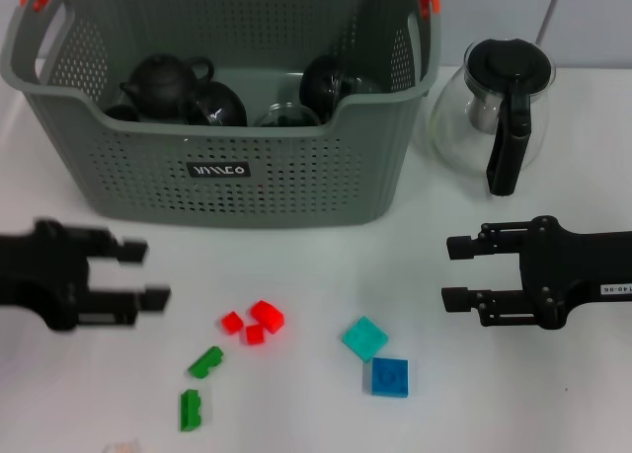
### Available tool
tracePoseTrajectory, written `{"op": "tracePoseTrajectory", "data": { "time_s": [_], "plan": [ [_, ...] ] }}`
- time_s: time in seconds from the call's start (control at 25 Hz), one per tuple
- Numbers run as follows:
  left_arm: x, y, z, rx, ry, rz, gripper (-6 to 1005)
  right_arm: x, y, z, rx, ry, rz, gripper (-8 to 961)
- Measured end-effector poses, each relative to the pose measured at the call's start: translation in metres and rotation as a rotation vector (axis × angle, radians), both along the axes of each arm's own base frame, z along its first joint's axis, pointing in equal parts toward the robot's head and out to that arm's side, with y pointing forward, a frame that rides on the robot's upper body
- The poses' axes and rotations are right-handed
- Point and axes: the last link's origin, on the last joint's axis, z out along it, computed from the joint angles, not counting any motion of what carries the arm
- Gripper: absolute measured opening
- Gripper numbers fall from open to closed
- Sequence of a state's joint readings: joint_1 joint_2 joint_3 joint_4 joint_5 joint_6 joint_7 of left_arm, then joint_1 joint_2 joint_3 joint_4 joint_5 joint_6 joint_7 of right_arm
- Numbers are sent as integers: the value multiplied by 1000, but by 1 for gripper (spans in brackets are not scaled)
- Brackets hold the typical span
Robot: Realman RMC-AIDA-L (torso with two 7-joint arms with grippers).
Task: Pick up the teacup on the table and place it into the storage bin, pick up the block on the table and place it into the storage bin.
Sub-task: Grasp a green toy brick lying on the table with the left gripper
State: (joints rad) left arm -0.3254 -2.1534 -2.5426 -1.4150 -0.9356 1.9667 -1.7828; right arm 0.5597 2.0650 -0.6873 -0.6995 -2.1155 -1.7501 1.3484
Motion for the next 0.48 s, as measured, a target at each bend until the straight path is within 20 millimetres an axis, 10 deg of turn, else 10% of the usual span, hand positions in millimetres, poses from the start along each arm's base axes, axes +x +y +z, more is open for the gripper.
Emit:
{"op": "tracePoseTrajectory", "data": {
  "time_s": [0.48],
  "plan": [
    [-20,-3,-35,-227,140,74,629,1,2,-3,8,-14,-8,684]
  ]
}}
